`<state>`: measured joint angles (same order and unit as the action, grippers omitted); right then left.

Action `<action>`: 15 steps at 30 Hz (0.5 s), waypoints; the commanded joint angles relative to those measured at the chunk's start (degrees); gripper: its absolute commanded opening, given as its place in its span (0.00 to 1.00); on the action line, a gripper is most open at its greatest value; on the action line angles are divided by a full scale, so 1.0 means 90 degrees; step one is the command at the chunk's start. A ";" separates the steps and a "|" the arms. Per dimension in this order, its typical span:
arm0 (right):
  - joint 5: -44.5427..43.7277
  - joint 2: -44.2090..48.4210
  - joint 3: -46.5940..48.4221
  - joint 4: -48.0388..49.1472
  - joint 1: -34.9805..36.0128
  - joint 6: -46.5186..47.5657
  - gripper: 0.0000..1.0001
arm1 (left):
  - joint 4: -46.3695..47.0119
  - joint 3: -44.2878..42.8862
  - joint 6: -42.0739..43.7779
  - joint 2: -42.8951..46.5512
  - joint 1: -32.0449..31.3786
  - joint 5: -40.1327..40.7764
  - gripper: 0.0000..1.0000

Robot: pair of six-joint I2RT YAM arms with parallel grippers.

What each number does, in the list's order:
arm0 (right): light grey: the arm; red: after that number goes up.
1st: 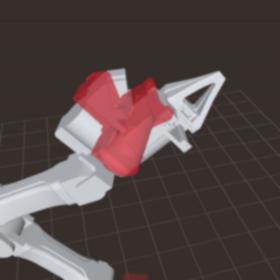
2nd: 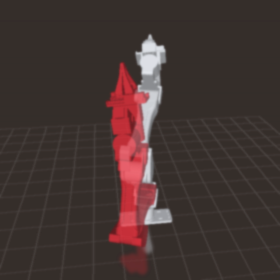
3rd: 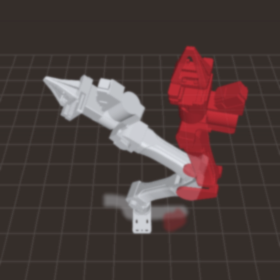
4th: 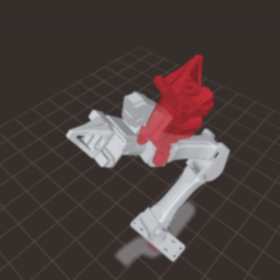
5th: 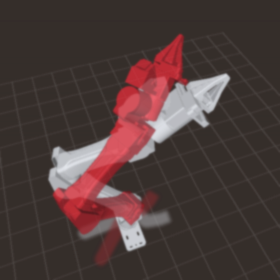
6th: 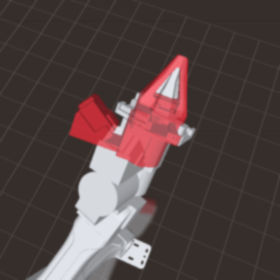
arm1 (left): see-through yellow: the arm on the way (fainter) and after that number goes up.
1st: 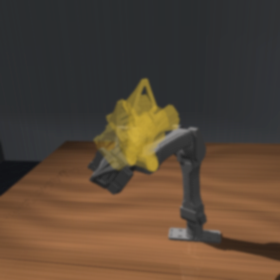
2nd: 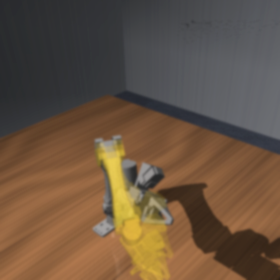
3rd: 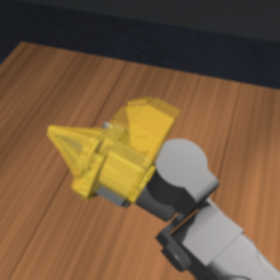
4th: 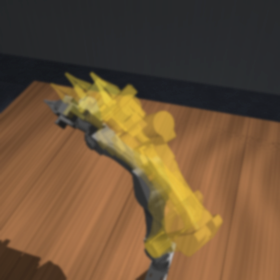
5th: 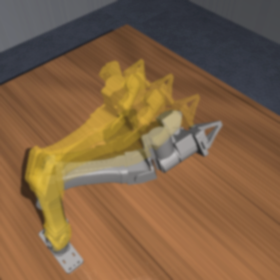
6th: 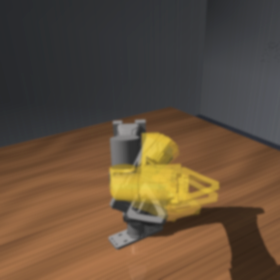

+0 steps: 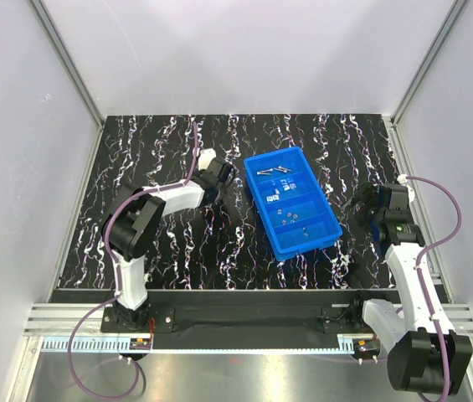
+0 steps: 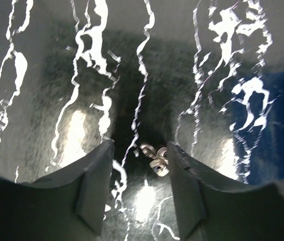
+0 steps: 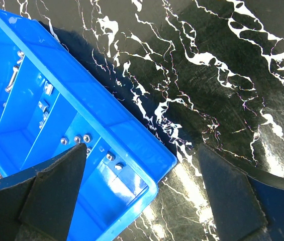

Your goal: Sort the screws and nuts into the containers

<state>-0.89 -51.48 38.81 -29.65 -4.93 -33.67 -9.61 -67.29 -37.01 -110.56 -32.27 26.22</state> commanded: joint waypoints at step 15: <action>-0.0058 0.0027 0.0044 0.0159 0.0020 0.0060 1.00 | 0.0140 0.0074 -0.0223 -0.0156 0.0002 -0.0091 0.25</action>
<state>-0.91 -51.48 38.81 -29.63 -4.93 -33.67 -9.39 -67.75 -37.91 -111.53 -32.27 25.93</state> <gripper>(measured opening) 0.994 0.272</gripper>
